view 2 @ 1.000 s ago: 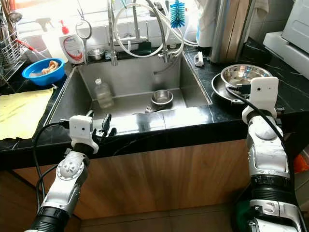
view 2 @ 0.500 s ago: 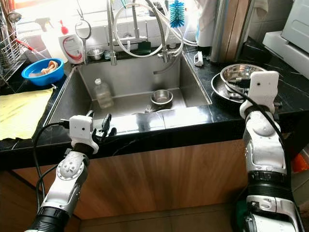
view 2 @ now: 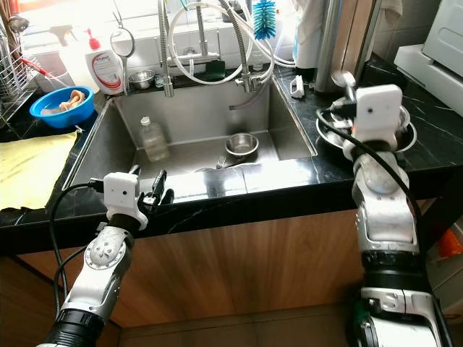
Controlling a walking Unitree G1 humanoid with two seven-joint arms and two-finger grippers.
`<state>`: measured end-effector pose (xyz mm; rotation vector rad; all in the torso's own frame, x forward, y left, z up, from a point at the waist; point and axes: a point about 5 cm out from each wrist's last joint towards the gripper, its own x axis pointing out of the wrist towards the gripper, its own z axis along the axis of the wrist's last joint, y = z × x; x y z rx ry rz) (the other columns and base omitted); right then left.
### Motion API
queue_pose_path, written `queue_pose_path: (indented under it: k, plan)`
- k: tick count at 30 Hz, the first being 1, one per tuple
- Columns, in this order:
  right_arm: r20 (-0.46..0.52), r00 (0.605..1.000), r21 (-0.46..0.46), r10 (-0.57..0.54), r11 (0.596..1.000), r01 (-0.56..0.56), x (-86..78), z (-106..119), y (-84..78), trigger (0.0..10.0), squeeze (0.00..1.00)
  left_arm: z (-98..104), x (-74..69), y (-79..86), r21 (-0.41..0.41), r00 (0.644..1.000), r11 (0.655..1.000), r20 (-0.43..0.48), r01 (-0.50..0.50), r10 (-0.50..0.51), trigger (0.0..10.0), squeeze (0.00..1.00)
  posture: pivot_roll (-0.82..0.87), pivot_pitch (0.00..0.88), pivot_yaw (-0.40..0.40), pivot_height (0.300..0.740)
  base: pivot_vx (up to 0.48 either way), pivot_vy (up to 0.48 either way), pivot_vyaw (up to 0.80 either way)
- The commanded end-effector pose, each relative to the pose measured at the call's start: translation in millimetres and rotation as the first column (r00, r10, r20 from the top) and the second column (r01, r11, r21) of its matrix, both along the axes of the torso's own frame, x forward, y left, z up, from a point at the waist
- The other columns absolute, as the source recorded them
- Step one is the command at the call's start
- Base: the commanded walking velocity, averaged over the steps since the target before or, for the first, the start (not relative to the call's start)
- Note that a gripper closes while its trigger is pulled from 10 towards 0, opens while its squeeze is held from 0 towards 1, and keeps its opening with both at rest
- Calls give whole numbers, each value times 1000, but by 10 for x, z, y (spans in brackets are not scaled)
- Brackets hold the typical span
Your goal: Kitchen organization
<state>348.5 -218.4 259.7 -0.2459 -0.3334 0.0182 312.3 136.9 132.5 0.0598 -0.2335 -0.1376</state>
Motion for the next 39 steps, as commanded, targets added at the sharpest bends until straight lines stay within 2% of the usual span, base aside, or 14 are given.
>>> queue_pose_path:
  k: [1, 2, 3, 7, 10, 13, 15, 19, 25, 32, 33, 36, 37, 39]
  plan:
    - [-45, 994, 4, 97, 995, -97, 20, -30, 147, 10000, 0, 14, 13, 26, 19, 1000, 1000, 5, -11, 11, 10000, 0, -155, 0, 118, 740, 0, 0, 0]
    - [-109, 985, -2, 134, 991, -135, 41, -112, 195, 10000, 0, 14, 12, 25, 18, 1000, 1000, 6, -11, 10, 10000, 0, -155, 0, 118, 740, 0, 0, 0]
    - [-109, 985, -2, 134, 991, -135, 41, -112, 195, 10000, 0, 14, 12, 25, 18, 1000, 1000, 6, -11, 10, 10000, 0, -155, 0, 118, 740, 0, 0, 0]
    - [-175, 951, 19, 255, 967, -255, 86, -246, 336, 10000, 0, 13, 12, 20, 18, 1000, 1000, 5, -10, 10, 10000, 0, -151, 0, 116, 740, 0, 0, 0]
    - [-217, 934, 12, 282, 958, -287, 122, -307, 372, 10000, 0, 15, 13, 21, 18, 1000, 1000, 6, -11, 11, 10000, 0, -151, 0, 116, 740, 0, 0, 0]
    - [-285, 902, 56, 324, 945, -322, 178, -417, 399, 10000, 0, 16, 16, 30, 18, 1000, 1000, 6, -15, 15, 10000, 0, -151, 0, 113, 740, 0, 0, 0]
    - [-354, 899, 38, 257, 965, -261, 249, -530, 336, 10000, 0, 16, 15, 25, 19, 1000, 1000, 5, -15, 15, 10000, 0, -148, 0, 112, 740, 0, 0, 0]
    - [-368, 884, 90, 288, 957, -274, 304, -567, 324, 10000, 0, 6, 4, 36, 17, 1000, 1000, 3, -22, 22, 10000, 0, -145, 0, 108, 740, 0, 0, 0]
    - [-430, 859, 86, 277, 960, -266, 360, -668, 331, 10000, 0, 7, 4, 28, 15, 1000, 1000, 2, -22, 22, 10000, 0, -144, 0, 105, 740, 0, 0, 0]
    - [-422, 866, 111, 268, 963, -244, 409, -670, 338, 10000, 0, 3, 0, 35, 15, 1000, 1000, -1, -25, 25, 10000, 0, -140, 0, 104, 740, 0, 0, 0]
    - [-425, 866, 116, 265, 964, -238, 419, -673, 338, 10000, 82, 0, 0, 39, 16, 1000, 1000, -2, -26, 26, 10000, 0, -140, 0, 104, 740, 0, 0, 0]
    - [-439, 860, 115, 260, 965, -234, 430, -699, 338, 10000, 220, -2, -3, 37, 16, 1000, 1000, -3, -27, 27, 10000, 0, -140, 0, 103, 740, 0, 0, 0]
    - [-443, 857, 115, 263, 965, -236, 433, -711, 347, 10000, 404, -3, -3, 39, 16, 1000, 1000, -4, -27, 27, 10000, 0, -138, 0, 103, 740, 0, 0, 0]
    - [-440, 858, 114, 266, 964, -240, 435, -714, 354, 10000, 396, -4, -3, 40, 16, 1000, 1000, -4, -27, 27, 10000, 0, -138, 0, 103, 740, 0, 0, 0]
